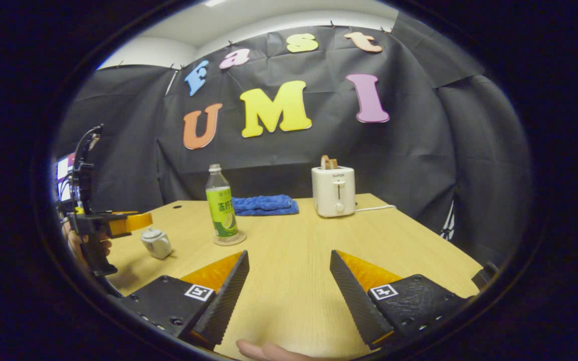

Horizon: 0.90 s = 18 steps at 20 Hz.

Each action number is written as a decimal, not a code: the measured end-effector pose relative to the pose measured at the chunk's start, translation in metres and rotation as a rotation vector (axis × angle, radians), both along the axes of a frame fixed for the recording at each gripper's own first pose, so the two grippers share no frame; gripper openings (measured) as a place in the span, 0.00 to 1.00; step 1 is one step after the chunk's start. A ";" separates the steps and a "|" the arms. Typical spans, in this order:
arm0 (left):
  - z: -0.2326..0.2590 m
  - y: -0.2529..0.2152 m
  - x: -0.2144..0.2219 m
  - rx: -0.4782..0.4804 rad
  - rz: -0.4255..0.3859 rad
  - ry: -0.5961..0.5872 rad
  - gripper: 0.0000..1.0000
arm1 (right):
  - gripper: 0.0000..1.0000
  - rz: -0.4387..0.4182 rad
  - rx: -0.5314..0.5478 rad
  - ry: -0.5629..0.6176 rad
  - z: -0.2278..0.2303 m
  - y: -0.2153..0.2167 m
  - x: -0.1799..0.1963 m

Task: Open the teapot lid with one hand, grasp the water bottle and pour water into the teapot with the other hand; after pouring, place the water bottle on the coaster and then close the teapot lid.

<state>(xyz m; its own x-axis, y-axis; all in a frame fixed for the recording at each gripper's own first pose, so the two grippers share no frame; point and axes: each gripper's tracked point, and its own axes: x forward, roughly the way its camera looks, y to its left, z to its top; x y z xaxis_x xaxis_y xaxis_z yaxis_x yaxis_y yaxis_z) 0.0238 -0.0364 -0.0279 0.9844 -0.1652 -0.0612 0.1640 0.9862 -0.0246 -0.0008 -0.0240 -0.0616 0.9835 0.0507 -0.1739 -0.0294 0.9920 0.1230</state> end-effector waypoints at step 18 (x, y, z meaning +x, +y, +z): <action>0.056 0.014 -0.134 0.007 -0.007 -0.155 0.98 | 0.97 -0.066 -0.097 -0.138 0.081 0.052 -0.079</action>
